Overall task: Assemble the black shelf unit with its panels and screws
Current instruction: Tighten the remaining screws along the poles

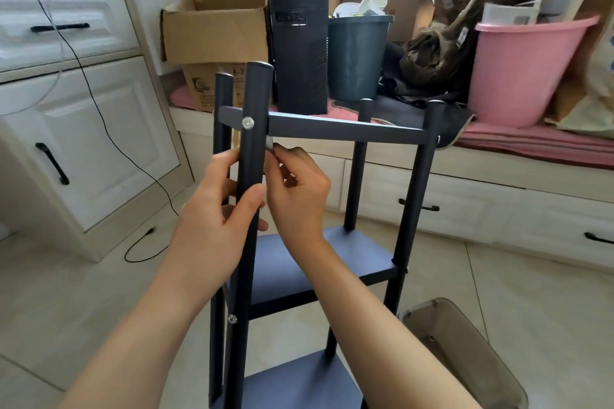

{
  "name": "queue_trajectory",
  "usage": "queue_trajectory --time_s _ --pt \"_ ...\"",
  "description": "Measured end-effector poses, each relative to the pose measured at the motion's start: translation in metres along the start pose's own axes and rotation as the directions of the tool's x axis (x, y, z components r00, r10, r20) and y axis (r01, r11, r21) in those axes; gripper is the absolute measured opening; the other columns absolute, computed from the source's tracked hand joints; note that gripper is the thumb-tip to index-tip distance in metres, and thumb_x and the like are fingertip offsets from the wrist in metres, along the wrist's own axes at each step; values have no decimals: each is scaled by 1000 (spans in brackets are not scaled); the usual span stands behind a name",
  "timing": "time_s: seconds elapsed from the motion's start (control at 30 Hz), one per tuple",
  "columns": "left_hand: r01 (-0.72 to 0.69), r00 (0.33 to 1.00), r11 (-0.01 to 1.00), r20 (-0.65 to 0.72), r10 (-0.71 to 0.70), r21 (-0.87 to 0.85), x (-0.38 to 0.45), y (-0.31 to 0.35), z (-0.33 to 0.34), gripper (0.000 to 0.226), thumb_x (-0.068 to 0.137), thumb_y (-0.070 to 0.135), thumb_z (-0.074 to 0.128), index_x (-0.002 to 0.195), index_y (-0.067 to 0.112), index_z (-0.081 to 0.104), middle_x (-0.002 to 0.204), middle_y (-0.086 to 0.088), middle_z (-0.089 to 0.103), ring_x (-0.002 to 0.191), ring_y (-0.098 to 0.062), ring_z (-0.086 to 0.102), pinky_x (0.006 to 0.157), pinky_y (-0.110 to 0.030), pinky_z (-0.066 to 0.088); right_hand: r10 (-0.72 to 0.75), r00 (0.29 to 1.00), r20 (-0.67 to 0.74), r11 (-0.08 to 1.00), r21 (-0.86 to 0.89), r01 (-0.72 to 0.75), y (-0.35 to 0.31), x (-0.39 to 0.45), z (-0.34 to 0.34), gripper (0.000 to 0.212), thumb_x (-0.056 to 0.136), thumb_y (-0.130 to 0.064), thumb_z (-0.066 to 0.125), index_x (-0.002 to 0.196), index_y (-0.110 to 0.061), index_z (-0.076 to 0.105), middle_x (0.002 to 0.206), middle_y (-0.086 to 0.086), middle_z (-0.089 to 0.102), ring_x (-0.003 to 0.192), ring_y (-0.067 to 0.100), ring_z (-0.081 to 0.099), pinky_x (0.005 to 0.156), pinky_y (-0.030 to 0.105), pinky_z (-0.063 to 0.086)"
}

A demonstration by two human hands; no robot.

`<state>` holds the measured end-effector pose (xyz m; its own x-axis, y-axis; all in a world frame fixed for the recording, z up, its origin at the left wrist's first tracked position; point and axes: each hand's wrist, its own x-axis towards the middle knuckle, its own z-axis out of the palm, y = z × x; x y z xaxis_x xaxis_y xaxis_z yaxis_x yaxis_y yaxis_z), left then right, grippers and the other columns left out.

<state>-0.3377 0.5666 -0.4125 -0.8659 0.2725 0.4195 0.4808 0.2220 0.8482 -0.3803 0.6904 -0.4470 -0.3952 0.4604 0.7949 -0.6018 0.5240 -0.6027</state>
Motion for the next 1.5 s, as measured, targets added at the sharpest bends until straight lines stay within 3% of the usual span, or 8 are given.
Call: queue_trajectory --time_s 0.27,0.4,0.5,0.63,0.77,0.97,1.3,1.5 --pt "-12 1000 999 -14 12 39 -3 7 8 36 99 32 56 131 42 45 88 5 68 74 -12 71 79 -43 59 145 974 176 989 -38 -141 -17 11 -41 12 94 -8 63 90 -2 73 79 6 69 73 19 62 65 39 50" --pt "-30 1000 998 -4 31 59 -4 7 13 43 100 31 56 135 52 40 87 7 67 79 -9 66 76 -28 54 263 911 318 965 -63 -256 -36 21 -70 12 95 -10 63 96 -6 74 81 -5 70 75 6 63 68 23 51" --pt "-39 999 994 16 37 105 -9 12 17 58 102 28 55 151 47 31 100 15 64 88 6 60 74 -5 44 409 828 384 904 -46 -426 -52 25 -87 15 94 -12 63 87 -16 75 74 -9 69 71 2 62 63 19 47" --pt "-50 991 990 126 33 135 -15 16 22 81 101 19 53 155 54 3 135 3 54 112 -16 57 103 -35 47 547 721 425 796 2 -605 -67 22 -109 18 94 -13 63 81 -20 74 84 3 71 77 8 62 67 26 53" --pt "-83 985 980 162 53 182 -19 19 28 86 99 19 57 156 50 0 120 0 49 92 -9 54 87 -26 49 698 606 380 652 12 -758 -65 9 -131 13 97 -13 59 92 -10 71 84 1 71 84 17 66 73 26 57" --pt "-103 994 969 68 90 225 -18 21 32 83 92 25 70 155 46 20 105 4 57 88 -9 55 84 -28 53 869 257 423 275 21 -961 -57 -23 -140 15 100 -10 52 95 -4 65 93 13 76 87 25 75 79 35 58" --pt "-166 986 965 45 160 204 -14 26 55 82 90 32 73 157 37 26 104 8 59 84 -6 61 71 -4 47 856 255 449 221 128 -967 -63 -34 -111 20 105 -25 43 110 -15 60 77 3 75 69 19 74 61 31 57" --pt "-149 977 978 -129 168 142 -8 21 44 48 99 47 53 139 22 56 100 16 59 95 6 55 76 -3 42 863 314 397 282 139 -949 -55 -32 -114 22 107 -22 37 102 -11 56 60 5 63 56 18 60 59 32 51"
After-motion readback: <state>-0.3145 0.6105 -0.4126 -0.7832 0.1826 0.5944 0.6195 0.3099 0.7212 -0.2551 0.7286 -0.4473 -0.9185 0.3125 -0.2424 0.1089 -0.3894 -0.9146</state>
